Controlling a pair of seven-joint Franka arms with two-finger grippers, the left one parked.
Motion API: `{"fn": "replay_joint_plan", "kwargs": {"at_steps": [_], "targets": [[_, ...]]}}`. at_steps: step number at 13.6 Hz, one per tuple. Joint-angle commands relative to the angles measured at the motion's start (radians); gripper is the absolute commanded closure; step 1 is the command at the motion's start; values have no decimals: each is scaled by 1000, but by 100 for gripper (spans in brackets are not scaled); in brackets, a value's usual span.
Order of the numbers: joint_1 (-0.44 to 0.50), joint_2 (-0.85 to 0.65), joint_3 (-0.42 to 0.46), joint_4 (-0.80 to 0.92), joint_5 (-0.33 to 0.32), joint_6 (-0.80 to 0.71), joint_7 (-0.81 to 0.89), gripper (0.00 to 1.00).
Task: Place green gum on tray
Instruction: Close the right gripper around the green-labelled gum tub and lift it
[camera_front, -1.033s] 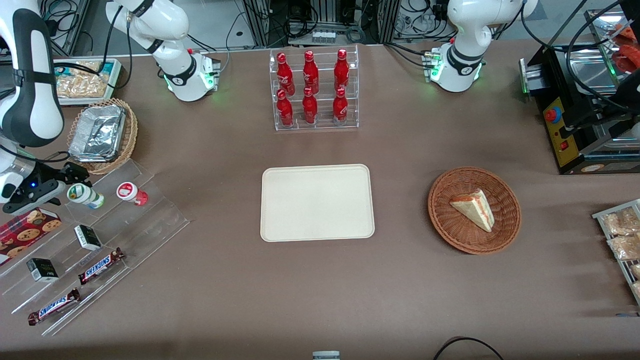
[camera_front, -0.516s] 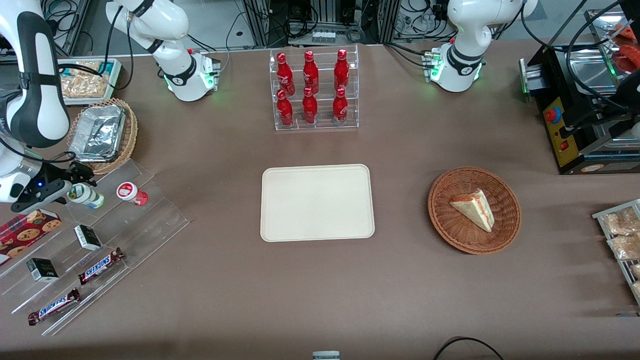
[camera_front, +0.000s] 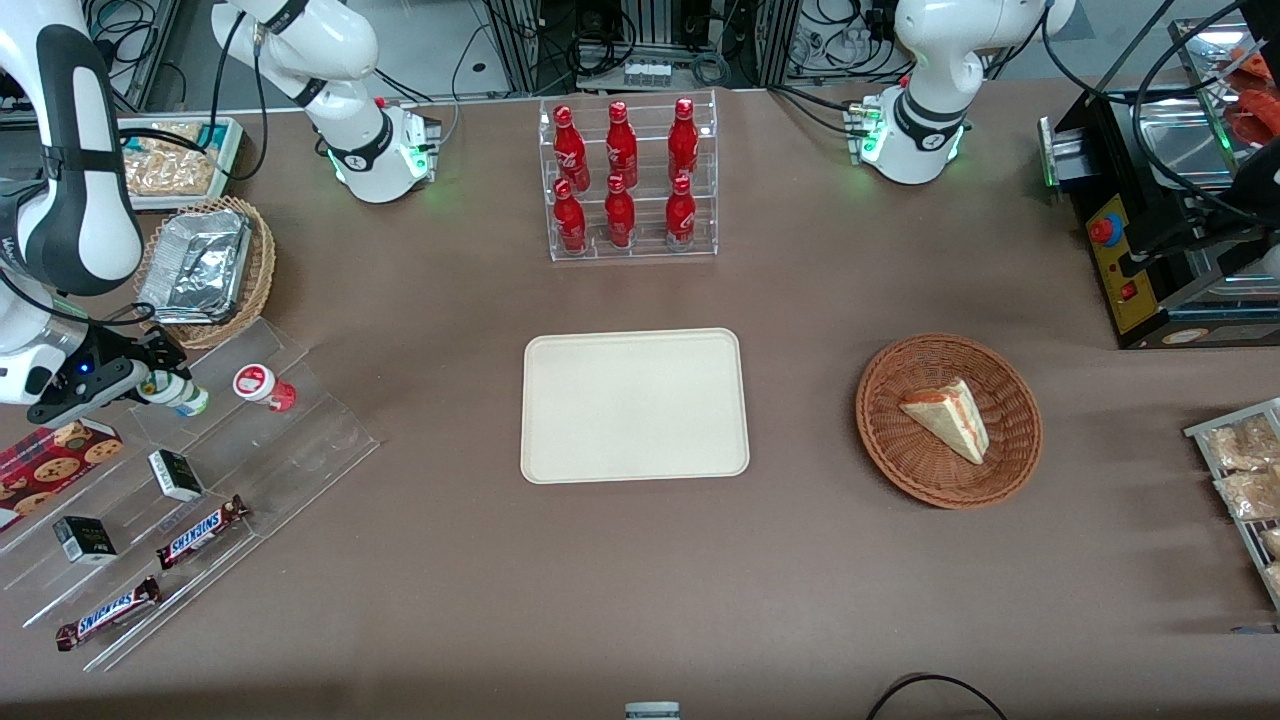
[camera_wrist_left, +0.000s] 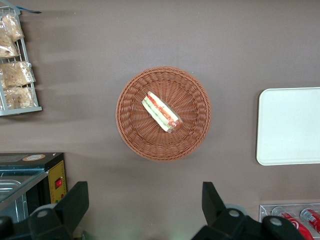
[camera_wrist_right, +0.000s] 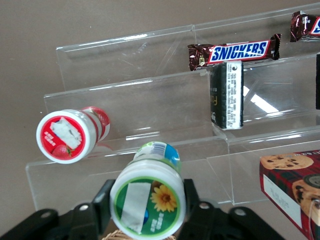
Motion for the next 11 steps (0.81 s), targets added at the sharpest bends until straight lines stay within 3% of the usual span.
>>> {"fn": "replay_joint_plan", "kwargs": {"at_steps": [1, 4, 9, 11], "targets": [[-12, -20, 6, -17, -9, 12, -14, 100], [-11, -27, 8, 24, -9, -34, -11, 100], [11, -28, 45, 268, 3, -354, 18, 100], [72, -30, 48, 337, 5, -449, 119, 100]]}}
